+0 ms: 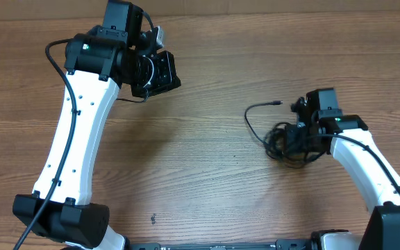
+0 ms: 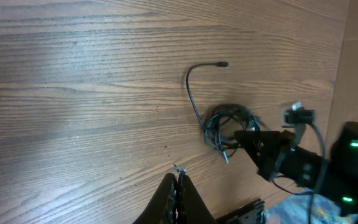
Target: Untangle cables
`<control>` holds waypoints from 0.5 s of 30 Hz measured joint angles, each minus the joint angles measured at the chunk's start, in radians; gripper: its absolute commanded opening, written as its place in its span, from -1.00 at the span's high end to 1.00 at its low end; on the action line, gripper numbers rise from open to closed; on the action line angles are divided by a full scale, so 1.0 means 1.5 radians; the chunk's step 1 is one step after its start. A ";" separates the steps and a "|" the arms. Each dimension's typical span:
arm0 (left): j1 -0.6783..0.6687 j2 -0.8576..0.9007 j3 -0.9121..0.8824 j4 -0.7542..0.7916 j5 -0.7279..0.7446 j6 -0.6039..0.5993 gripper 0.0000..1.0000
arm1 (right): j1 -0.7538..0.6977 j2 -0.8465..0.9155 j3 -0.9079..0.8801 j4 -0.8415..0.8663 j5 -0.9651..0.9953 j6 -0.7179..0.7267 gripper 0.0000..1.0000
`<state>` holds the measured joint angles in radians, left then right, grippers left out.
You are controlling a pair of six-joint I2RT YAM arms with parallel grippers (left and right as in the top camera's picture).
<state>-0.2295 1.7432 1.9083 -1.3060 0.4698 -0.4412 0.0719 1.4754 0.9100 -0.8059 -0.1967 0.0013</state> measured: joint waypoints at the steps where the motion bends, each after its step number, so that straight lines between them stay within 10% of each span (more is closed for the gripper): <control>1: 0.000 0.000 0.000 0.000 0.000 0.000 0.90 | 0.000 -0.005 0.019 0.000 -0.064 -0.022 0.92; 15: 0.000 0.000 0.000 0.003 0.163 -0.024 0.75 | 0.001 -0.131 0.171 0.188 -0.566 -0.093 0.92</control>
<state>-0.2295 1.7432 1.9079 -1.3018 0.7136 -0.4774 0.0727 1.2793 1.1667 -0.5240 -1.0462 -0.1379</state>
